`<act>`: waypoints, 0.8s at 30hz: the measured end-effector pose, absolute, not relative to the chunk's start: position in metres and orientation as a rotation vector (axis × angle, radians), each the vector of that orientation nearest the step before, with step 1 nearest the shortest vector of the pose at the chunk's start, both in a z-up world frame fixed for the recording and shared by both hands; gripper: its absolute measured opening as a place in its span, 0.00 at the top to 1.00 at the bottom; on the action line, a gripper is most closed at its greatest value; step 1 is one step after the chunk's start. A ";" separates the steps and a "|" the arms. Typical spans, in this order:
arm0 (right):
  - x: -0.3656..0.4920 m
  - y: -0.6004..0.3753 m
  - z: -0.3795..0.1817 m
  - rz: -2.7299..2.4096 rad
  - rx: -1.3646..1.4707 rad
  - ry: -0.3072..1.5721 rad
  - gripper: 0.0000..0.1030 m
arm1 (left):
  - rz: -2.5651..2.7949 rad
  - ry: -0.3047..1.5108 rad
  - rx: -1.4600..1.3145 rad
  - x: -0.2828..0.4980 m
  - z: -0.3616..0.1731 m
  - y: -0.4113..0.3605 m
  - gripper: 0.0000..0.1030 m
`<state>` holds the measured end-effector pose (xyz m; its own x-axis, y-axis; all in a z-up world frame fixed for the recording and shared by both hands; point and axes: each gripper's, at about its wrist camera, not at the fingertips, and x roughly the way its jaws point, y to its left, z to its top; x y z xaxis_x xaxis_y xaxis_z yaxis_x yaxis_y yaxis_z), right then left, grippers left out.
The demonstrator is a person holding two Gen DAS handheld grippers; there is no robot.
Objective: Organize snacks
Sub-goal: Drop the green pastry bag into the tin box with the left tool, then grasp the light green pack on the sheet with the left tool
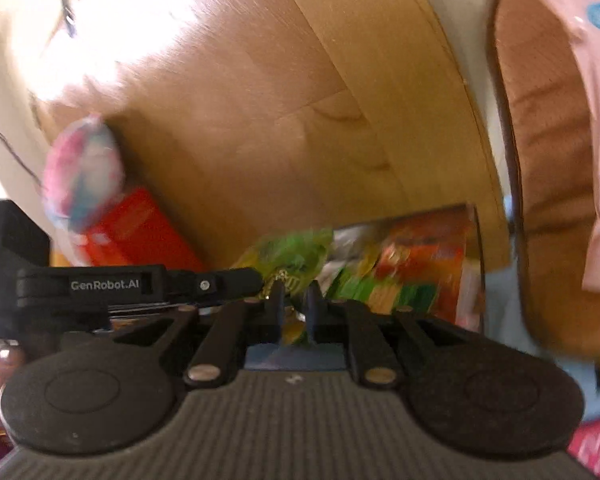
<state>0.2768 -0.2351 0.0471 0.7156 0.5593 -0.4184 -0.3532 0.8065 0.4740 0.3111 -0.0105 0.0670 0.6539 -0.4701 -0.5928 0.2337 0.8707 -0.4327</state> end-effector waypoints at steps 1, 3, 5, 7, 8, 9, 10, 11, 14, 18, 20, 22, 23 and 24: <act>0.282 -0.233 0.045 0.488 0.354 0.581 0.77 | -0.410 0.763 -0.332 0.310 0.065 -0.011 0.74; 0.285 -0.232 0.040 0.463 0.352 0.583 0.77 | -0.418 0.748 -0.312 0.301 0.066 -0.009 0.70; 0.275 -0.238 0.039 0.474 0.384 0.568 0.76 | -0.420 0.728 -0.298 0.286 0.070 -0.006 0.69; 0.259 -0.244 0.039 0.454 0.384 0.545 0.76 | -0.435 0.714 -0.316 0.269 0.076 0.001 0.69; 0.249 -0.244 0.042 0.438 0.385 0.534 0.76 | -0.442 0.707 -0.325 0.259 0.079 0.006 0.69; 0.237 -0.248 0.043 0.436 0.391 0.523 0.76 | -0.450 0.694 -0.332 0.243 0.081 0.011 0.69; 0.225 -0.252 0.043 0.439 0.402 0.518 0.75 | -0.457 0.686 -0.335 0.231 0.083 0.015 0.68; 0.210 -0.254 0.043 0.442 0.423 0.515 0.73 | -0.463 0.685 -0.334 0.215 0.082 0.020 0.64; 0.166 -0.253 0.035 0.502 0.482 0.561 0.68 | -0.488 0.725 -0.327 0.162 0.069 0.036 0.62; 0.114 -0.241 0.011 0.647 0.527 0.689 0.68 | -0.492 0.814 -0.315 0.097 0.041 0.063 0.61; 0.092 -0.231 0.000 0.710 0.507 0.744 0.68 | -0.474 0.847 -0.344 0.069 0.031 0.078 0.61; 0.073 -0.219 -0.007 0.764 0.478 0.787 0.68 | -0.468 0.875 -0.390 0.047 0.022 0.089 0.61; 0.065 -0.214 -0.010 0.788 0.461 0.805 0.68 | -0.474 0.882 -0.409 0.037 0.018 0.092 0.61; 0.057 -0.208 -0.011 0.810 0.438 0.815 0.68 | -0.480 0.882 -0.422 0.030 0.016 0.094 0.60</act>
